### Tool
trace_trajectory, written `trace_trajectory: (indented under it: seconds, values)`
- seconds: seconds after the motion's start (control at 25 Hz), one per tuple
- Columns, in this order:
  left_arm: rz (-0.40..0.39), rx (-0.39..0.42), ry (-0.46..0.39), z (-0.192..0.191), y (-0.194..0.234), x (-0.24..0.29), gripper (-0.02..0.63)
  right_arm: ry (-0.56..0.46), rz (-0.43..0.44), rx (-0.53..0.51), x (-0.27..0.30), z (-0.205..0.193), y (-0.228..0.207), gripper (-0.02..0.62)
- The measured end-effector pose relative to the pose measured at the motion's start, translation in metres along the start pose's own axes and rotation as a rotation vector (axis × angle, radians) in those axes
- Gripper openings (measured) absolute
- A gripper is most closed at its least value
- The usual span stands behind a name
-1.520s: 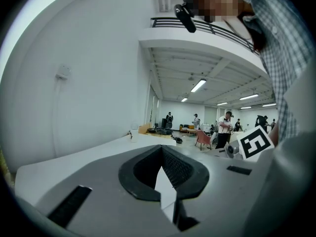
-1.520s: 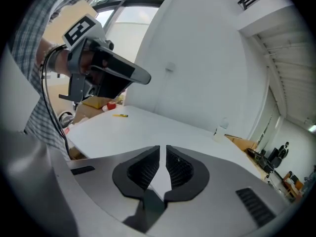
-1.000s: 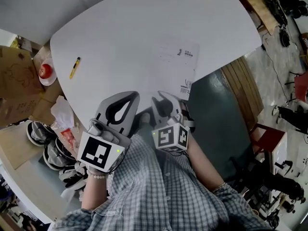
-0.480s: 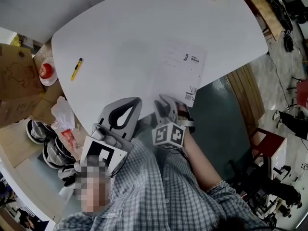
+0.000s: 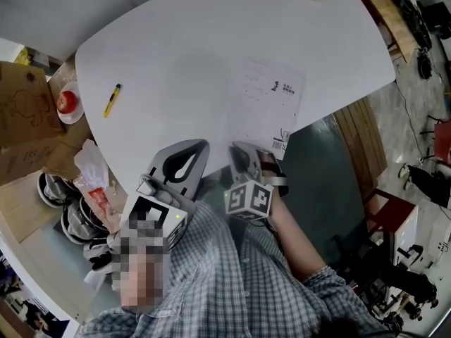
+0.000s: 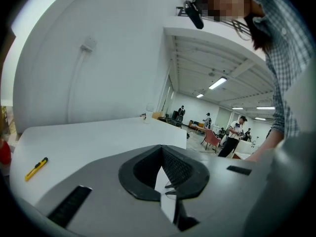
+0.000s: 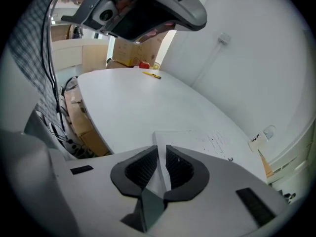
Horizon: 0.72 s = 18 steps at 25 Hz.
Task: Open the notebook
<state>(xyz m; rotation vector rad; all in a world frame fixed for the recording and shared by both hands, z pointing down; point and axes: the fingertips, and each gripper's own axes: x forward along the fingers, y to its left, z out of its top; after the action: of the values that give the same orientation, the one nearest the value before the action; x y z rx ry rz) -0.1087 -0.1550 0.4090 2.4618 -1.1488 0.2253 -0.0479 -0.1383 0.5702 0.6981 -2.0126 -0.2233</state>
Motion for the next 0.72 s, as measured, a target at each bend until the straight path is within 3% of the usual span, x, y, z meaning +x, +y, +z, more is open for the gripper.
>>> trace_trajectory:
  seconds: [0.2,0.32,0.44,0.56,0.72]
  values:
    - [-0.013,-0.098,0.092,-0.030,0.008,0.011,0.008,-0.027,0.051,0.105,-0.004,0.004,-0.003,0.048]
    - [-0.067,-0.149,0.157,-0.051,0.006,0.020,0.008,-0.045,0.061,0.165,-0.008,0.005,-0.005,0.040]
    - [-0.136,-0.257,0.196,-0.069,0.002,0.029,0.013,-0.051,0.056,0.174,-0.012,0.006,-0.007,0.037]
    - [-0.202,-0.375,0.242,-0.087,-0.003,0.040,0.139,-0.050,0.051,0.170,-0.013,0.007,-0.008,0.035]
    - [-0.223,-0.539,0.264,-0.107,-0.002,0.052,0.164,-0.051,0.048,0.173,-0.013,0.008,-0.008,0.035]
